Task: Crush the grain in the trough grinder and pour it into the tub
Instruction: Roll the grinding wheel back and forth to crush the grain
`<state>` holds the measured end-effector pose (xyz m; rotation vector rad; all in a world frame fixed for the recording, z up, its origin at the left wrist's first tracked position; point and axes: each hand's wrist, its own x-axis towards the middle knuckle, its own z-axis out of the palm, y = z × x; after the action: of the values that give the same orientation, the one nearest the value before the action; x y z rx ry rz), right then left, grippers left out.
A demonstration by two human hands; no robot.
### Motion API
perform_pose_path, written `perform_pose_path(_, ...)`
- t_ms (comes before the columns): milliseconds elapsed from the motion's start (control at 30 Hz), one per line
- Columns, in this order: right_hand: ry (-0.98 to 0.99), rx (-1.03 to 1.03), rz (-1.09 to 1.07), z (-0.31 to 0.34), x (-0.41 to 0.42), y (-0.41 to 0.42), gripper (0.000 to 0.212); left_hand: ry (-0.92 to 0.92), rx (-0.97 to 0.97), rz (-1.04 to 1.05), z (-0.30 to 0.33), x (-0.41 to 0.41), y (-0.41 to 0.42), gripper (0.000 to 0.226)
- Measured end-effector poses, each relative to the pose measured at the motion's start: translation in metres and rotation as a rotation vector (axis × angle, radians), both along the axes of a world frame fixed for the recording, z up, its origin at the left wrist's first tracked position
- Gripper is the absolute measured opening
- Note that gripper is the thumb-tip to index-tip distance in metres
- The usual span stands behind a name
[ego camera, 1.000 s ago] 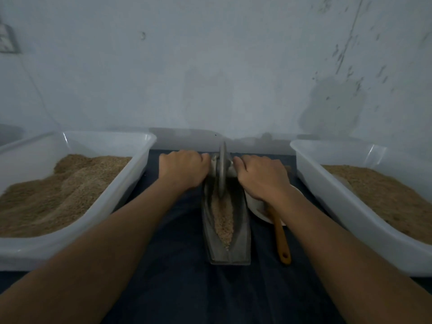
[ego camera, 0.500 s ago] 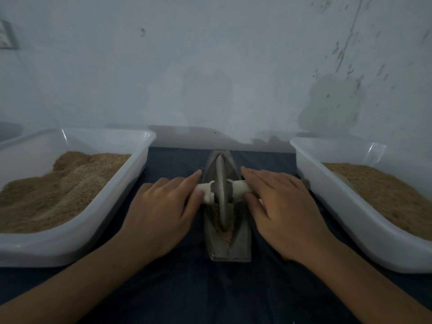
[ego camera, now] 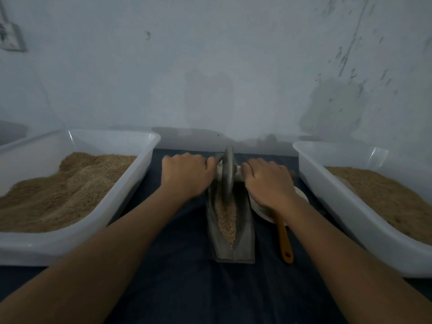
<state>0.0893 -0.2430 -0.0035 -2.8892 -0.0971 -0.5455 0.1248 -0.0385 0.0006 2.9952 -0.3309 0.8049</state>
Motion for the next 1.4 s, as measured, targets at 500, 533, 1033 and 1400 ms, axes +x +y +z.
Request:
perform_pose_path(500, -0.146, 0.0, 0.18, -0.019, -0.077, -0.012, 0.059, -0.191, -0.079, -0.213, -0.031, -0.071, 0.028, 0.05)
perform_pose_path(533, -0.144, -0.02, 0.164, -0.017, -0.066, -0.01, 0.06, -0.165, -0.091, -0.192, -0.027, -0.062, 0.025, 0.049)
perform_pose_path(1033, -0.059, 0.031, 0.111, -0.017, -0.041, -0.009, 0.057, -0.181, -0.021, -0.115, -0.02, -0.043, 0.015, 0.048)
perform_pose_path(1400, -0.186, -0.015, 0.163, -0.02, -0.085, -0.006, 0.06, -0.163, -0.16, -0.271, -0.038, -0.082, 0.035, 0.046)
